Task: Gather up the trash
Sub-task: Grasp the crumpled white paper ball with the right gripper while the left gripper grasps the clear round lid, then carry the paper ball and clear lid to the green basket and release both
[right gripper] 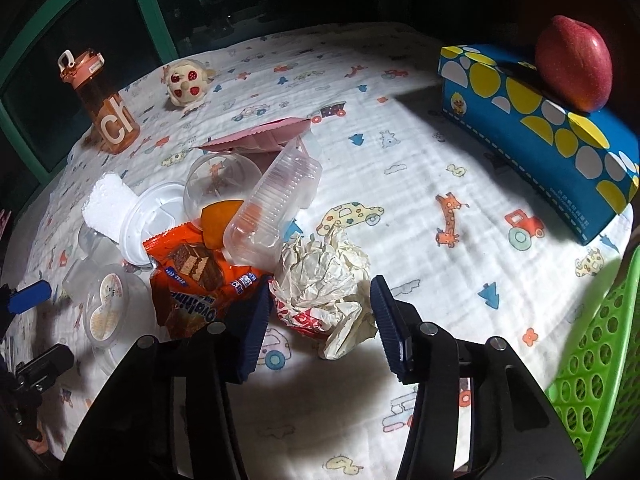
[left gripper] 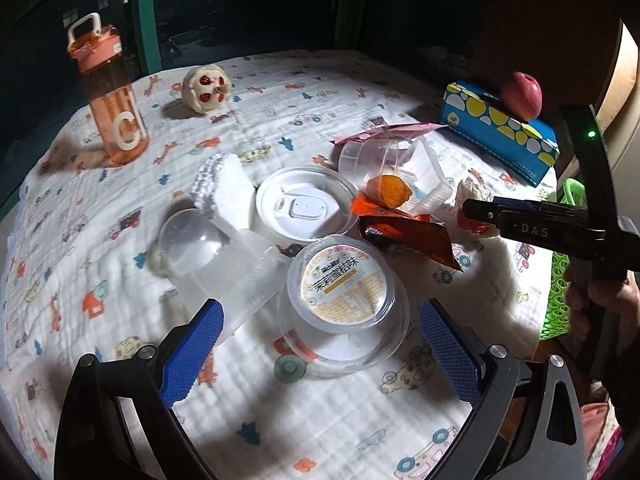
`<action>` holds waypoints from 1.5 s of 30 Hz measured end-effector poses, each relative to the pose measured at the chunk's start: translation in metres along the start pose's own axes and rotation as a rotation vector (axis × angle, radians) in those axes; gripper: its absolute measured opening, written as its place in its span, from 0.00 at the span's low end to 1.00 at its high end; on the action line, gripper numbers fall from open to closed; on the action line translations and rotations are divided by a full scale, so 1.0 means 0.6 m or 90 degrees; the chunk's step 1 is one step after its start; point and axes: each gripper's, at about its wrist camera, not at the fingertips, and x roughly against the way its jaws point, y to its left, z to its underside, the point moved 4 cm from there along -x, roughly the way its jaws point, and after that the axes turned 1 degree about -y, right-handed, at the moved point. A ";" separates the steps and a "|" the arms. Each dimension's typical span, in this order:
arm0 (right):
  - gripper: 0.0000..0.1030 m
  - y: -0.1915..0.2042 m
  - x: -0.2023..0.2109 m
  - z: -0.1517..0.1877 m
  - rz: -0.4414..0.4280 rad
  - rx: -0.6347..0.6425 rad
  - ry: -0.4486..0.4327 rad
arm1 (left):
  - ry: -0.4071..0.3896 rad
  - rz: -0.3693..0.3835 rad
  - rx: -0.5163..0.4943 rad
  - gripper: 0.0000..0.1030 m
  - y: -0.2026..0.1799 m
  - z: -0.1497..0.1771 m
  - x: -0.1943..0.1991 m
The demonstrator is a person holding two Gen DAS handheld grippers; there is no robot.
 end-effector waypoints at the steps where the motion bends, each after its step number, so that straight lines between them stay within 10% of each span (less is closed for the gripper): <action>1: 0.48 -0.001 0.004 0.000 0.000 -0.001 -0.004 | 0.001 -0.001 -0.003 0.93 -0.002 -0.002 -0.006; 18: 0.47 -0.029 0.103 0.020 0.004 -0.017 -0.056 | 0.040 0.020 -0.011 0.64 -0.015 -0.004 -0.065; 30: 0.47 -0.070 0.184 0.049 0.033 -0.038 -0.094 | -0.014 0.033 0.002 0.63 -0.021 -0.021 0.018; 45: 0.47 -0.208 0.272 0.093 0.123 -0.107 -0.122 | -0.062 0.150 -0.100 0.63 -0.212 -0.112 0.080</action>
